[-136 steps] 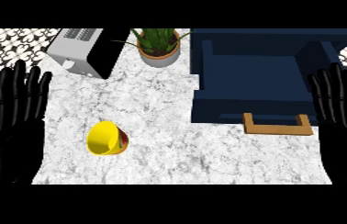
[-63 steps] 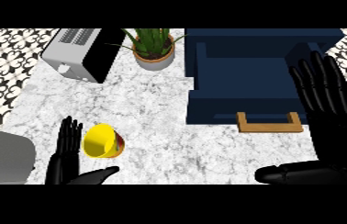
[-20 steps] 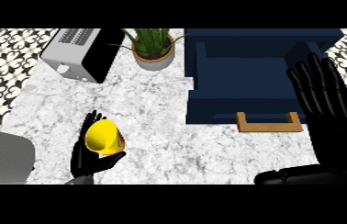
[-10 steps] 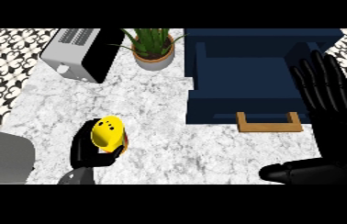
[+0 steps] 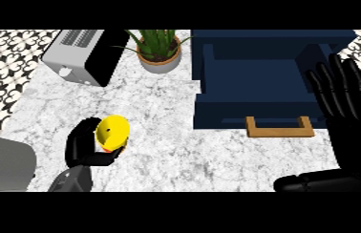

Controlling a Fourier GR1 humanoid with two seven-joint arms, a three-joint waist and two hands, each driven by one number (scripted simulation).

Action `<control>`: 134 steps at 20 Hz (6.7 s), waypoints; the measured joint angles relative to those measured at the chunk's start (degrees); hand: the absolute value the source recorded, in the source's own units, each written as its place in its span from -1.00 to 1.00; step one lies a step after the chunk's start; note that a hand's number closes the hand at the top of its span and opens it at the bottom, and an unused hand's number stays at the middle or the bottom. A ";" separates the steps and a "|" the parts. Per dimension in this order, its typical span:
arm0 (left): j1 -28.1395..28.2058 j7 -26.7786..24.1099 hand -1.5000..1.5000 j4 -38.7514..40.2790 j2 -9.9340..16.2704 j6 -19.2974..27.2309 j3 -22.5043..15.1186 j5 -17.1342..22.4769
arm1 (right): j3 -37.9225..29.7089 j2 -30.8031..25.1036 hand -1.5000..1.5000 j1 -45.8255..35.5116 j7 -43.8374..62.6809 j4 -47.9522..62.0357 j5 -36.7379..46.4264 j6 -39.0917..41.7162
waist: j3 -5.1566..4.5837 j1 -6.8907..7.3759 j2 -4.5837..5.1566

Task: Pick up the cup, place it into the drawer and close the drawer

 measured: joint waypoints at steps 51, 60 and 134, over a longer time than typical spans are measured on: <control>-41.74 46.12 1.00 -24.69 -7.37 29.63 -17.99 -0.54 | -1.77 -0.66 -1.00 -0.42 -1.85 3.37 -0.17 0.98 | 0.06 -0.75 0.13; -50.58 39.52 1.00 -7.75 -7.43 32.46 -20.77 5.49 | -2.21 -1.00 -1.00 -0.66 -2.35 3.88 -1.04 1.76 | 0.07 -1.77 0.37; -5.50 36.82 -1.00 -49.08 21.69 28.28 -30.20 33.79 | 10.91 -14.78 1.00 -0.63 -13.99 14.86 33.69 10.32 | 0.03 1.94 -0.03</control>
